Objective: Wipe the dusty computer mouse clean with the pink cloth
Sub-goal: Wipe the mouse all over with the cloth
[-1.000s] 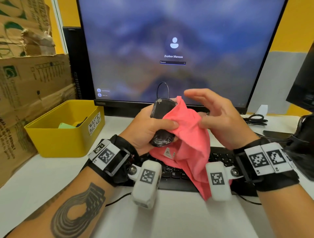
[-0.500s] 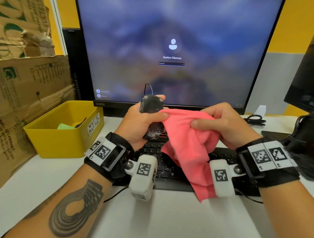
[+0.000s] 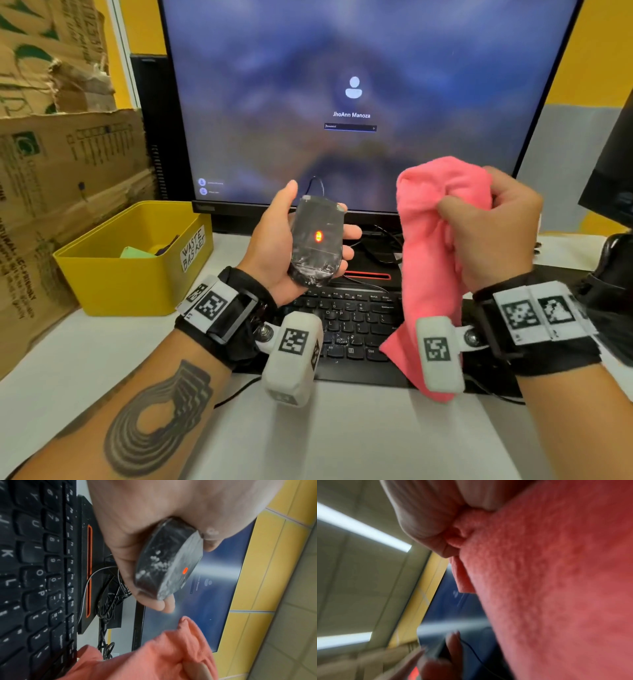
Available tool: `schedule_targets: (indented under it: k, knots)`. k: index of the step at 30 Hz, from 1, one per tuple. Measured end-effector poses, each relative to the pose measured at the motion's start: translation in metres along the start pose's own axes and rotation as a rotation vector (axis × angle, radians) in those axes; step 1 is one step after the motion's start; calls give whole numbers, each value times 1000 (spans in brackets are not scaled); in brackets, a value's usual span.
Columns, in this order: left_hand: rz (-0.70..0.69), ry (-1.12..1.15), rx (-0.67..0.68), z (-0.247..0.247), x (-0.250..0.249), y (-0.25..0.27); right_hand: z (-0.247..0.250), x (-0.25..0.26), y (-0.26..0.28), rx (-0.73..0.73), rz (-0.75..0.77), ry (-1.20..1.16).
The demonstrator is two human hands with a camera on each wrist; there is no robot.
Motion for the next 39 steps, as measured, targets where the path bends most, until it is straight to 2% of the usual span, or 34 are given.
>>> schedule_targets:
  k: [2, 5, 7, 12, 15, 17, 21, 24, 26, 30, 32, 36, 39]
  knots:
    - [13, -27, 16, -3, 3, 1, -7, 18, 8, 14, 198, 162]
    - [47, -64, 49, -9, 11, 2, -21, 42, 27, 51, 340, 195]
    - [58, -70, 86, -15, 17, 2, -33, 55, 40, 114, 377, 146]
    - [28, 106, 133, -29, 17, 6, -77, 61, 73, 514, 433, 159]
    - [46, 141, 189, -33, 16, 9, -86, 56, 78, 638, 420, 148]
    - [66, 113, 220, -35, 17, 11, -85, 52, 72, 635, 389, 127]
    - [125, -71, 201, -29, 29, 8, -71, 38, 52, 496, 329, 181]
    - [154, -133, 205, -27, 32, 6, -65, 36, 49, 466, 318, 134]
    - [154, -156, 177, -23, 34, 4, -69, 43, 55, 493, 374, 124]
    - [102, -184, 89, -12, 36, -3, -84, 50, 72, 648, 462, 143]
    - [109, -206, 76, -10, 38, -5, -82, 45, 66, 620, 454, 188]
    - [144, -267, 75, -11, 45, -6, -70, 41, 51, 466, 477, 305]
    - [127, -248, 57, -7, 45, -7, -79, 49, 66, 567, 516, 284]
Point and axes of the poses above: each hand's wrist, its own y-axis away from the middle knuckle, its own z-axis out of the back of the hand, x = y × z, the point moved 10 cm from there along -y, towards the middle knuckle, and after that the axes turned 4 degrees about -x, right-handed, at the moved point
